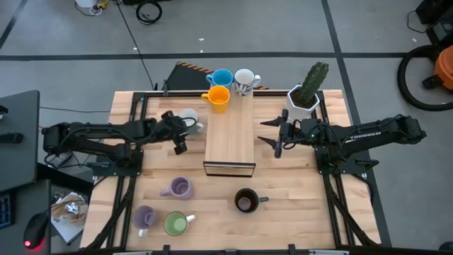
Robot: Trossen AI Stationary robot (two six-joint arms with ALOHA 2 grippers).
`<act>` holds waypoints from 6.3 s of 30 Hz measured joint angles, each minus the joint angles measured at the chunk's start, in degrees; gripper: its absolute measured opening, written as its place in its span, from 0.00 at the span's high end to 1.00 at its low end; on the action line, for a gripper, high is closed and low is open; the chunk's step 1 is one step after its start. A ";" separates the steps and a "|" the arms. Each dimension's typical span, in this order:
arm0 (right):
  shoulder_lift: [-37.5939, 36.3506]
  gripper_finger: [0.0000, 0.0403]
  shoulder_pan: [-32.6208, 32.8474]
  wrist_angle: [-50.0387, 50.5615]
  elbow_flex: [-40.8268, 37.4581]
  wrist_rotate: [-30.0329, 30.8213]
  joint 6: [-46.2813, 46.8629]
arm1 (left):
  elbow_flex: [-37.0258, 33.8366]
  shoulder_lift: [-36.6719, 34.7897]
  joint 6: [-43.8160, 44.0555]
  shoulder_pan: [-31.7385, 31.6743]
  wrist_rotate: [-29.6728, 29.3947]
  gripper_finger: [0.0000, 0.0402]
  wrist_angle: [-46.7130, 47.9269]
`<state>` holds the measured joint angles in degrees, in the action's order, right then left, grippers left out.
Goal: Place coffee mugs
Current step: Put the light blue mug on the shelf
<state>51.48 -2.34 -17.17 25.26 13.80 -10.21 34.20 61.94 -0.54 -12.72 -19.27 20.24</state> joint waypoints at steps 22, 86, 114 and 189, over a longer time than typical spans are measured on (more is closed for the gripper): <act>0.00 0.33 -0.05 0.02 0.00 -0.15 -1.50 | 0.07 2.20 -9.46 -4.59 3.42 0.65 -11.18; 0.00 0.33 -0.05 -0.74 0.00 -0.35 -1.38 | 22.75 20.16 -24.81 -13.85 14.44 0.92 25.78; -3.31 0.33 -0.03 7.81 0.00 17.77 -1.51 | 60.35 20.28 -3.56 1.09 32.46 0.92 50.25; -0.78 0.37 -8.82 -11.69 -0.02 -3.59 -2.72 | 98.68 58.94 -14.28 2.96 13.56 0.90 46.12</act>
<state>50.70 -11.16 -28.87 25.23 10.21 -12.93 132.88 120.88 -14.83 -9.76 -5.72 66.36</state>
